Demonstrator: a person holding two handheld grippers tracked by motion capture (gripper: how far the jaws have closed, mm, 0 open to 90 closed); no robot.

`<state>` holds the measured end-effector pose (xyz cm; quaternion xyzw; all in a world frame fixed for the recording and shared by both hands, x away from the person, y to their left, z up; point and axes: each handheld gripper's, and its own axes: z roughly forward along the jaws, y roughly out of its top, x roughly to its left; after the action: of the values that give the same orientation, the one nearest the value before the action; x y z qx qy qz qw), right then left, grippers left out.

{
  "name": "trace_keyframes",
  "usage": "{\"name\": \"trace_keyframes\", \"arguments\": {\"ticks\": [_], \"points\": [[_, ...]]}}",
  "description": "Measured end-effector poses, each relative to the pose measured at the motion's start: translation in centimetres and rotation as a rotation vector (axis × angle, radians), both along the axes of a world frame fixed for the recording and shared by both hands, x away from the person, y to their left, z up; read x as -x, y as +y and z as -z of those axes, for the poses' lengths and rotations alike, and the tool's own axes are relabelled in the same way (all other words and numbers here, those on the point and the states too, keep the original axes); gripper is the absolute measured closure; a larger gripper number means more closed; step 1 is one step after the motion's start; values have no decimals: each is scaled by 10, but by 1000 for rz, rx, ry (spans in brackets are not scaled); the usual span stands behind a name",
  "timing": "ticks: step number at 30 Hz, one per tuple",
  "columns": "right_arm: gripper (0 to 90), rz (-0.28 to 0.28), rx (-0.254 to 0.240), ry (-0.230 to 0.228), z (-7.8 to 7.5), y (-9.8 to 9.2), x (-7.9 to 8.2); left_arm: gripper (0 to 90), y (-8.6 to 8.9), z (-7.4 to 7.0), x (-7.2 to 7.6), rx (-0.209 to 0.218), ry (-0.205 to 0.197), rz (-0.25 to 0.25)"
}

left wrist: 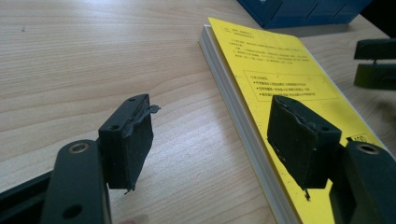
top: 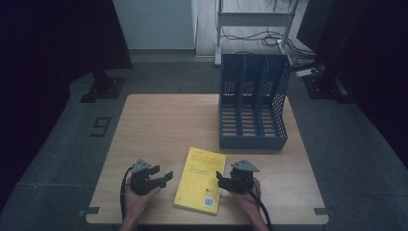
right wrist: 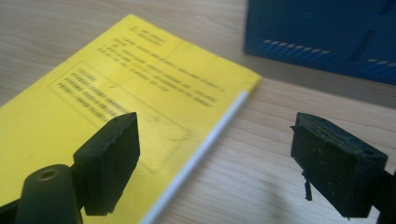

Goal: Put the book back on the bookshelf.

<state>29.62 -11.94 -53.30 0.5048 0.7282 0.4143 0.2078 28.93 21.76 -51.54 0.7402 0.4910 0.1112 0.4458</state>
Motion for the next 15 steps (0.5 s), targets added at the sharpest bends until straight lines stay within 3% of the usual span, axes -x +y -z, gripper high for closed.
{"name": "trace_keyframes", "arguments": {"ticks": [15], "points": [[133,-25,36,26,7,38,-12,308,-7,4,-2,-25,13,20]]}}
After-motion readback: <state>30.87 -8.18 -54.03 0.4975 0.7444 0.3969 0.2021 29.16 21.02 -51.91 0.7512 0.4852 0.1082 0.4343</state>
